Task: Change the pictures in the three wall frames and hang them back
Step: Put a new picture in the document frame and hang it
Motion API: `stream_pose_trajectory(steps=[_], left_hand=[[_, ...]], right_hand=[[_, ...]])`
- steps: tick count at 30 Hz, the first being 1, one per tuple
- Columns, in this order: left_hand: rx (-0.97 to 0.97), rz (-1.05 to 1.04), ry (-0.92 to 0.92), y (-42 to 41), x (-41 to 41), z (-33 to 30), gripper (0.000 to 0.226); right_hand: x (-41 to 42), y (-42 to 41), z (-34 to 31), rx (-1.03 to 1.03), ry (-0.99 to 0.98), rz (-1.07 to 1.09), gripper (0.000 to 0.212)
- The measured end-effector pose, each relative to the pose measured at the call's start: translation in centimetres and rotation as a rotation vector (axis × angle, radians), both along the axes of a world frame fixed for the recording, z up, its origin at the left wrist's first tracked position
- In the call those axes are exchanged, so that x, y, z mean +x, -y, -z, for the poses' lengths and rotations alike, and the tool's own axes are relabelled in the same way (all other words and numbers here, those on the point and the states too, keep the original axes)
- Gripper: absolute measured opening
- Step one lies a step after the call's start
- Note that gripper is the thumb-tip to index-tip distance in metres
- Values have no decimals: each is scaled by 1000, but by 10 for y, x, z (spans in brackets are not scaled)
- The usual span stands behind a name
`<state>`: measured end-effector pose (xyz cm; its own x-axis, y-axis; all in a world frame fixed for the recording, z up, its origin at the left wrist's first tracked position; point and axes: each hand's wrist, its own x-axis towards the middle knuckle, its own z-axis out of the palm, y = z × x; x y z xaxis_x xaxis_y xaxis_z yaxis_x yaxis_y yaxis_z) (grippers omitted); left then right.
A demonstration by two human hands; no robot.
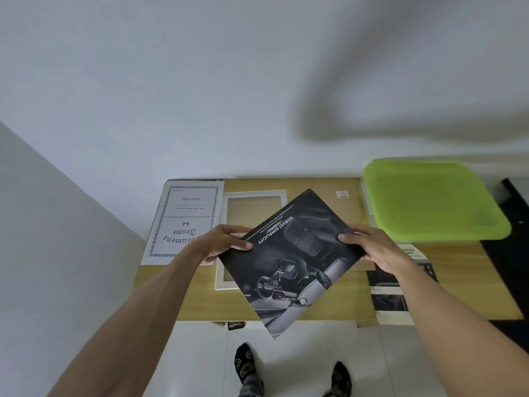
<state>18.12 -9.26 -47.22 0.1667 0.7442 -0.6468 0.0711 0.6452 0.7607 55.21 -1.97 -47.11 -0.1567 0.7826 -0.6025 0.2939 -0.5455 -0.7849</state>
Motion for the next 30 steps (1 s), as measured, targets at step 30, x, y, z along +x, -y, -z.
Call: stream_pose_trajectory(steps=[30], left_hand=[[212,-163,-411,-57,386,74,62]], right_hand=[[336,30,82,69,616,25,60]])
